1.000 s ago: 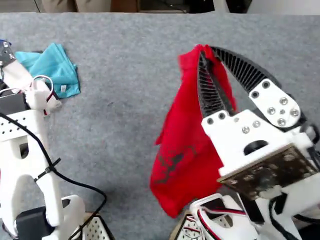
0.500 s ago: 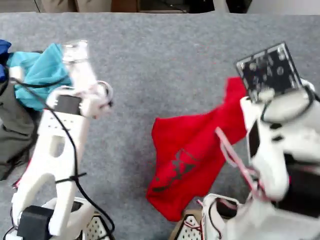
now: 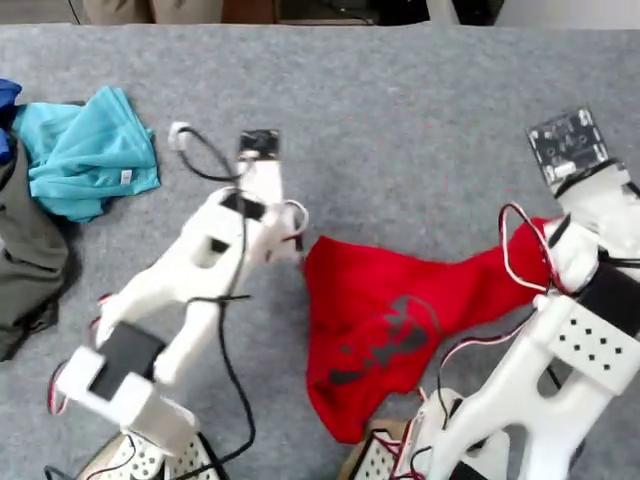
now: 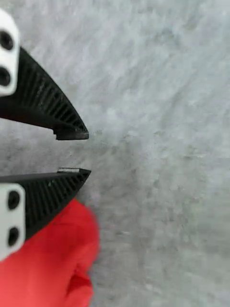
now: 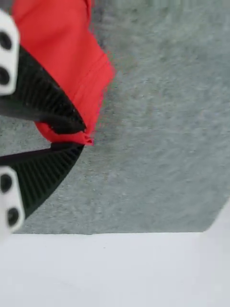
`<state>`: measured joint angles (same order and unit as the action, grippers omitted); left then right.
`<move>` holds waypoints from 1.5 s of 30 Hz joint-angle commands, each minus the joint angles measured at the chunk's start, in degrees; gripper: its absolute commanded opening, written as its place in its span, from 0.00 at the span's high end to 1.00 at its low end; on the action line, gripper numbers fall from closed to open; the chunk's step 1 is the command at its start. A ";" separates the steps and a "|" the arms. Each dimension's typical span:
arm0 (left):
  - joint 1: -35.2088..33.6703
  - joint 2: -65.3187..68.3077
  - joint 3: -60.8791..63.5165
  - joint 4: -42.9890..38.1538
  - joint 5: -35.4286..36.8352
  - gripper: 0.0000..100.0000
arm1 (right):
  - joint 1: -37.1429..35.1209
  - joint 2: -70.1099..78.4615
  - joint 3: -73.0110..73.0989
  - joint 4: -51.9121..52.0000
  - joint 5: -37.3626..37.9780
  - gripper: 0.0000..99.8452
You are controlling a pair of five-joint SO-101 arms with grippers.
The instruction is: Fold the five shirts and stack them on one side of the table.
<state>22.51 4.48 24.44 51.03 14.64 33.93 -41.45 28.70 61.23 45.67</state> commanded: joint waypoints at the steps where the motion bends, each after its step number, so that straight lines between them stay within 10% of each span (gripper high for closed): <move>1: 4.48 1.98 -6.77 6.86 0.88 0.89 | 2.77 -0.66 5.58 -6.86 3.25 0.99; 12: 15.65 -12.44 0.70 10.46 -1.93 0.89 | 7.69 -0.13 22.64 -24.00 10.11 0.99; 31: 23.91 -13.14 8.44 1.58 2.02 0.89 | 9.54 -0.13 24.04 -24.18 10.20 0.99; 45: 21.54 5.85 -3.52 10.20 8.35 0.82 | 9.54 -0.13 24.04 -24.09 10.29 0.99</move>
<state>42.99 7.12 26.11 57.80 20.35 42.64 -41.36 52.88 37.85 55.69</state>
